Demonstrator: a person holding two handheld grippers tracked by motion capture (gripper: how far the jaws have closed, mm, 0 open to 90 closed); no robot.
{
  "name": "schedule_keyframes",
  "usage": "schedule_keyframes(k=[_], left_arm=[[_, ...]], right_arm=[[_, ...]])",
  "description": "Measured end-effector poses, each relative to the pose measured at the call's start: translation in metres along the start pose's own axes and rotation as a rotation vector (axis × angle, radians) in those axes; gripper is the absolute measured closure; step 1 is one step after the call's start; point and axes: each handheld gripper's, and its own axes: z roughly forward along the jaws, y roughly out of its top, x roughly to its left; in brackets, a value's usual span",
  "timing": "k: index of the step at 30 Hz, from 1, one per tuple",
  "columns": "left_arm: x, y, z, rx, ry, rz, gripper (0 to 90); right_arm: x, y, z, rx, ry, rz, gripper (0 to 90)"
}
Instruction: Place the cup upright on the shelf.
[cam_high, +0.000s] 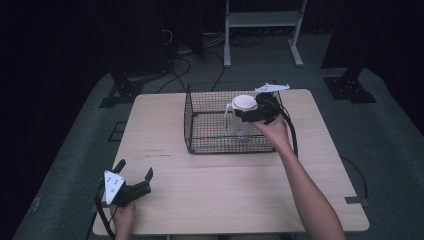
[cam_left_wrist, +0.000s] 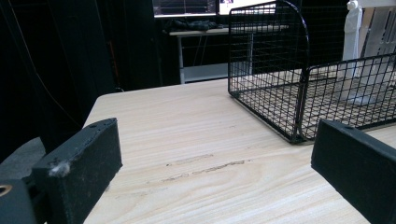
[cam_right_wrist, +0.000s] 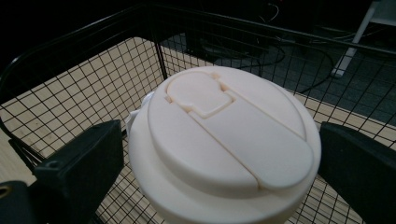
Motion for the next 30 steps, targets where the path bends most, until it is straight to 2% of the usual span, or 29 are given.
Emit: schedule_keyframes(k=[4,13,20,30], left_arm=[[0.000,0.000,0.000,-0.002,-0.001,0.001,0.9],[0.000,0.000,0.000,-0.002,0.000,0.002,0.9],[-0.001,0.000,-0.001,-0.004,0.001,0.005,0.9],[-0.001,0.000,-0.001,-0.003,0.002,0.005,0.9]], right_arm=[[0.000,0.001,-0.006,-0.011,0.001,0.002,1.2],[0.009,0.004,-0.027,-0.050,0.025,-0.026,1.2],[0.009,-0.004,-0.040,-0.046,0.052,-0.020,1.2],[0.011,-0.012,-0.056,-0.047,0.068,-0.036,1.2]])
